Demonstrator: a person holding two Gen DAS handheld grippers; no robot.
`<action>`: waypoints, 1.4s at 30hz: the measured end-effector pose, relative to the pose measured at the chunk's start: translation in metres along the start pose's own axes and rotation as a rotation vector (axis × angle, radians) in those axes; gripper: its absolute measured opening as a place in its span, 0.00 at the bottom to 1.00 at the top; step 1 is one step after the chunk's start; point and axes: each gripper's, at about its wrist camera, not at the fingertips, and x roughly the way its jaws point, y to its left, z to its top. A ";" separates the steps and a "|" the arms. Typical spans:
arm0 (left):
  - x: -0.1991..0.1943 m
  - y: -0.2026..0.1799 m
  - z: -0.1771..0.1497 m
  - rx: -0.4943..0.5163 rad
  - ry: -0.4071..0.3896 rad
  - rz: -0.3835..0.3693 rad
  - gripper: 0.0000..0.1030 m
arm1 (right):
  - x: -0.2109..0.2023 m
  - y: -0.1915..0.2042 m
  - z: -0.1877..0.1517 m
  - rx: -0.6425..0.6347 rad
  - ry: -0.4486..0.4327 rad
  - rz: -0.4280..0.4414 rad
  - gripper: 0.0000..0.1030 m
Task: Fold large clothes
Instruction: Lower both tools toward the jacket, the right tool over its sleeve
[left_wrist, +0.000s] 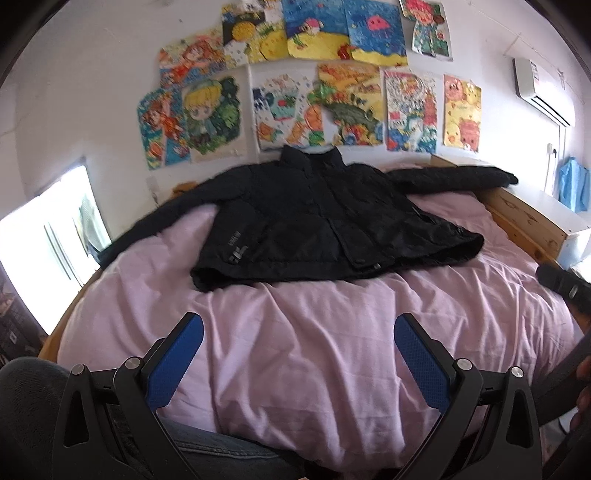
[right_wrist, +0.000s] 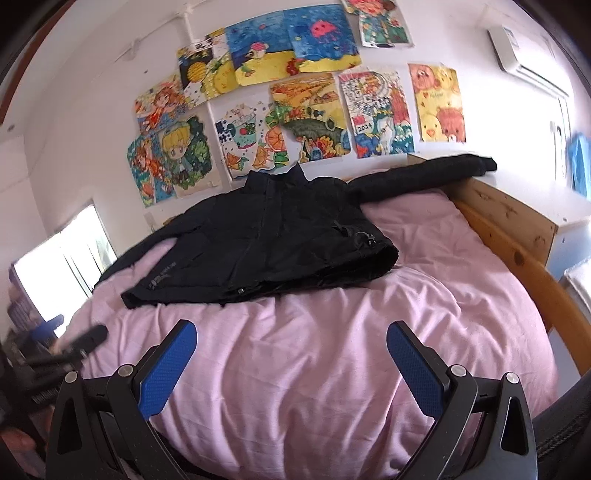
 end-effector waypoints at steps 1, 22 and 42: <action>0.001 -0.001 0.004 0.002 0.017 -0.008 0.99 | -0.004 -0.001 0.006 0.017 0.001 0.017 1.00; -0.002 0.002 0.203 -0.126 0.060 -0.070 0.99 | 0.001 -0.023 0.163 -0.103 0.221 0.026 1.00; 0.160 0.002 0.264 0.053 0.002 -0.033 0.99 | 0.133 -0.097 0.267 -0.111 0.152 -0.095 1.00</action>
